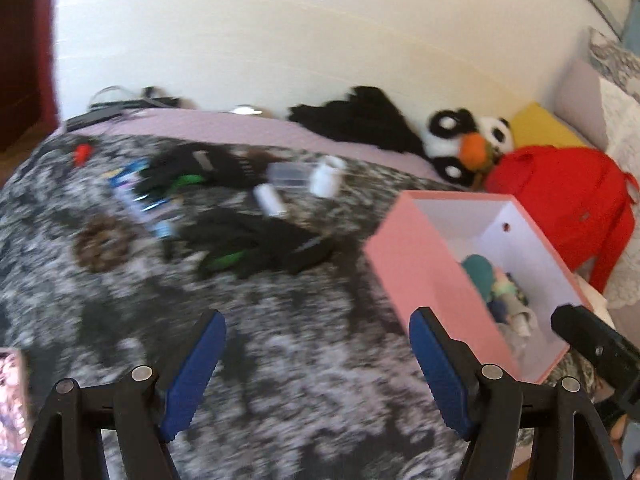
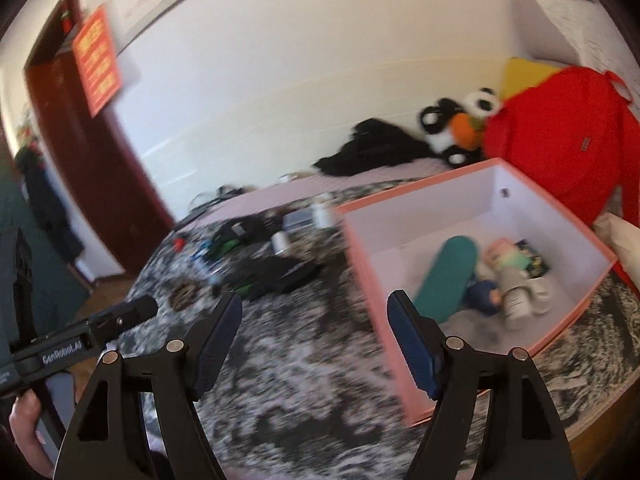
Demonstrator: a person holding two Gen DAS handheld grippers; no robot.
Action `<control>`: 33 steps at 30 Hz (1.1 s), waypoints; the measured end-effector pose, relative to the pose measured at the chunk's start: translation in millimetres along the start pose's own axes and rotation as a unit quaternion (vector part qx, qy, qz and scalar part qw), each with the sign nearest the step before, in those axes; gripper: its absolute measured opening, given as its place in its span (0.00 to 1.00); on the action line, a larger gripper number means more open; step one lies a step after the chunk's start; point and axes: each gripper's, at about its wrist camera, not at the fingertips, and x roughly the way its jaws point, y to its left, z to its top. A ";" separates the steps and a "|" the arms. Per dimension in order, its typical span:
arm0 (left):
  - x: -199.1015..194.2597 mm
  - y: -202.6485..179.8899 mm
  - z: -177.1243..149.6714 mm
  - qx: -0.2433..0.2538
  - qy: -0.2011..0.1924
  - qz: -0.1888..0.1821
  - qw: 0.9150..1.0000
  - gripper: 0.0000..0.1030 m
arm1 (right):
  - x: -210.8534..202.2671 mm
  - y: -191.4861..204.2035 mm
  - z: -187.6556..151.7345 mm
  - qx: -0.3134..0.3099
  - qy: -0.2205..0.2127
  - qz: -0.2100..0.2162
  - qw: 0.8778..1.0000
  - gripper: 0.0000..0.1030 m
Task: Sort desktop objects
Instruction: 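Move both tools toward the bead bracelet and small blue-labelled bottle, then grasp the bead bracelet with the left tool while the right tool grasps the small bottle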
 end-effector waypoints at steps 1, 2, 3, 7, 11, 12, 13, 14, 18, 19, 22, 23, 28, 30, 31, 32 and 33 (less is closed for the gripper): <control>-3.6 11.7 -1.8 -0.007 -0.002 0.006 1.000 0.77 | 2.4 11.7 -4.0 -0.007 0.004 0.005 1.000 0.76; -7.2 23.4 -3.7 -0.014 -0.003 0.012 1.000 0.77 | 6.3 24.1 -8.0 -0.015 0.009 0.010 1.000 0.76; -10.9 35.1 -5.5 -0.021 -0.005 0.018 1.000 0.77 | 10.8 36.0 -11.7 -0.022 0.013 0.015 1.000 0.76; -23.5 82.4 -12.2 -0.050 -0.009 0.043 0.998 0.77 | 38.8 74.5 -21.0 -0.044 0.036 0.034 0.998 0.76; -18.0 130.8 -10.5 -0.085 -0.005 0.074 0.994 0.77 | 72.5 105.6 -24.7 -0.067 0.054 0.049 0.995 0.76; -13.6 140.6 -8.6 -0.091 -0.004 0.081 0.993 0.77 | 84.4 113.6 -24.5 -0.072 0.060 0.053 0.994 0.76; -7.8 149.9 -6.4 -0.096 -0.001 0.086 0.992 0.77 | 96.2 121.6 -24.3 -0.077 0.065 0.057 0.993 0.76; -2.1 159.1 -4.2 -0.102 0.001 0.091 0.991 0.77 | 108.1 129.5 -24.1 -0.081 0.071 0.061 0.992 0.76; 34.8 191.9 8.3 -0.120 0.017 0.107 0.987 0.77 | 161.1 155.2 -19.7 -0.105 0.086 0.070 0.988 0.76; 46.3 199.4 11.7 -0.124 0.022 0.110 0.986 0.77 | 176.7 160.6 -18.1 -0.109 0.091 0.070 0.987 0.76; 81.3 220.3 22.1 -0.133 0.038 0.118 0.983 0.77 | 230.6 178.7 -13.8 -0.124 0.109 0.073 0.984 0.76; 94.1 226.8 25.7 -0.135 0.044 0.121 0.982 0.77 | 246.5 183.6 -12.7 -0.127 0.114 0.073 0.983 0.76; 155.4 252.4 39.1 -0.136 0.073 0.138 0.978 0.77 | 336.6 198.9 -12.1 -0.137 0.149 0.066 0.977 0.70; 177.4 262.3 41.2 -0.138 0.084 0.143 0.976 0.77 | 369.3 201.4 -14.0 -0.138 0.164 0.062 0.975 0.61; 187.6 266.7 41.2 -0.137 0.090 0.147 0.975 0.77 | 383.6 202.1 -15.5 -0.138 0.171 0.060 0.974 0.57; 197.9 270.7 40.8 -0.136 0.096 0.152 0.974 0.77 | 397.8 202.8 -17.0 -0.138 0.178 0.058 0.973 0.57; 206.6 274.2 40.2 -0.136 0.099 0.156 0.973 0.77 | 413.0 204.1 -18.7 -0.137 0.185 0.057 0.971 0.57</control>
